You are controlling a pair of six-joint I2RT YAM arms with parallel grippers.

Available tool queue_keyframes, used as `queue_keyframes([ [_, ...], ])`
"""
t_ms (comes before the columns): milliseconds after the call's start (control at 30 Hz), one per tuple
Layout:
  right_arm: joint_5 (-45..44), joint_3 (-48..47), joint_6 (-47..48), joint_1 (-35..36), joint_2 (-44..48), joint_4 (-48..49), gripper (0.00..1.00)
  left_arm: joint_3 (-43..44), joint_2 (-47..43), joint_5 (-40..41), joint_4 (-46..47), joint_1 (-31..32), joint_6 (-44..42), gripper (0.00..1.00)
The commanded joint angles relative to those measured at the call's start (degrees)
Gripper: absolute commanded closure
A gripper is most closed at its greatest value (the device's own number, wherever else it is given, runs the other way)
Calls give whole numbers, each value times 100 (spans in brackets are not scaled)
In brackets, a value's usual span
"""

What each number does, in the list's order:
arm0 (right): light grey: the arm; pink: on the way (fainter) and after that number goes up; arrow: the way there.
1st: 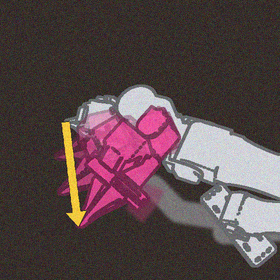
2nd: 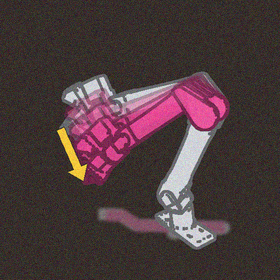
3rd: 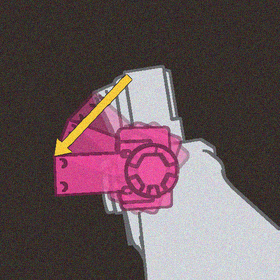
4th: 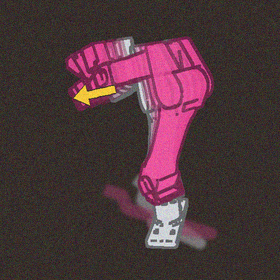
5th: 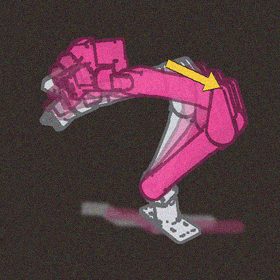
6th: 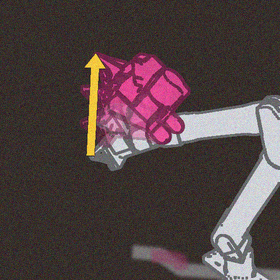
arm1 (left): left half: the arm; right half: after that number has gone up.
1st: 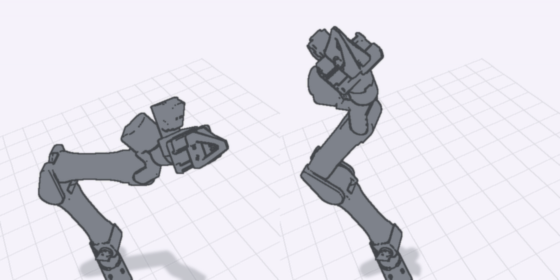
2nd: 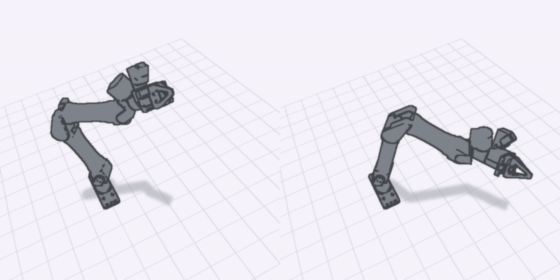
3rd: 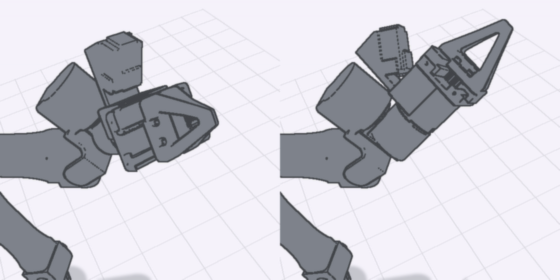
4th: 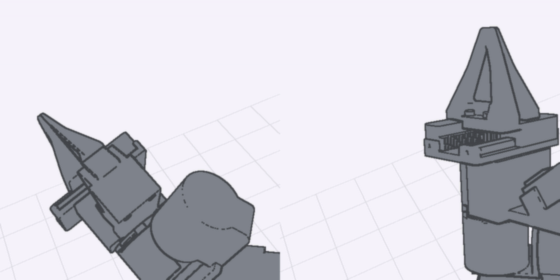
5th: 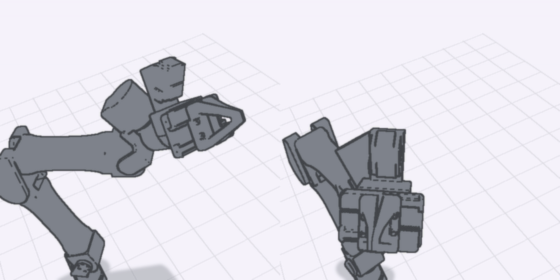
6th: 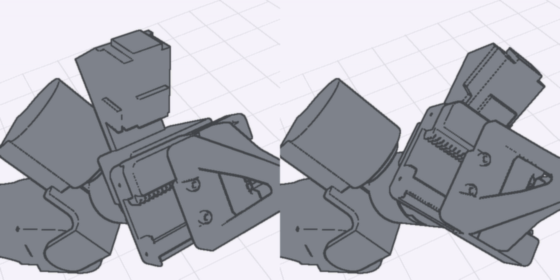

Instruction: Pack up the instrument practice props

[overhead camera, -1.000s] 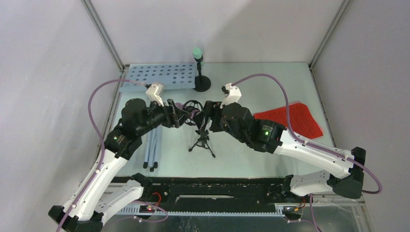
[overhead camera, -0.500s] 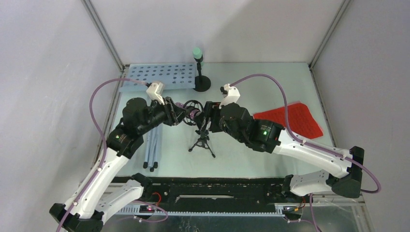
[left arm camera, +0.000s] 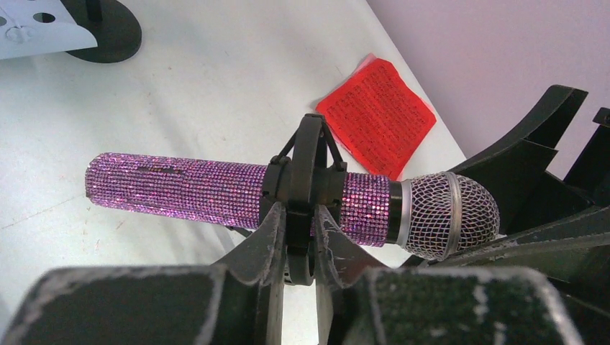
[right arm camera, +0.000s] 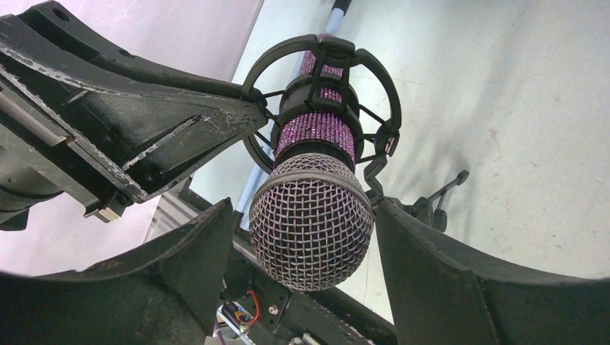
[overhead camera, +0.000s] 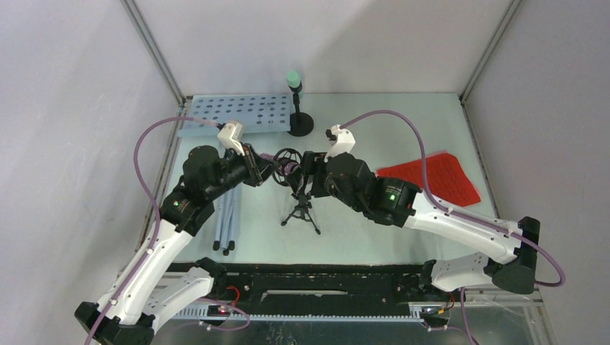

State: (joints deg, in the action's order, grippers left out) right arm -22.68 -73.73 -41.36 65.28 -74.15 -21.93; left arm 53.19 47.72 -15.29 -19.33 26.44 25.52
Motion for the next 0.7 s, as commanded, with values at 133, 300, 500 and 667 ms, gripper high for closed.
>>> queue_keyframes([
  [133, 83, -213, 37, -65, -92, 236, 27, -168, -35, -109, 180, -33, 17, 90],
  [300, 121, -220, 50, -135, -91, 216, 34, -194, -94, -116, 185, -50, -21, 93],
  [500, 111, -216, 312, -117, -21, 276, 57, -233, -105, -123, 153, -77, -54, 96],
  [667, -58, -213, 491, -55, 123, 127, 68, -291, -122, -137, 158, -85, -63, 99],
])
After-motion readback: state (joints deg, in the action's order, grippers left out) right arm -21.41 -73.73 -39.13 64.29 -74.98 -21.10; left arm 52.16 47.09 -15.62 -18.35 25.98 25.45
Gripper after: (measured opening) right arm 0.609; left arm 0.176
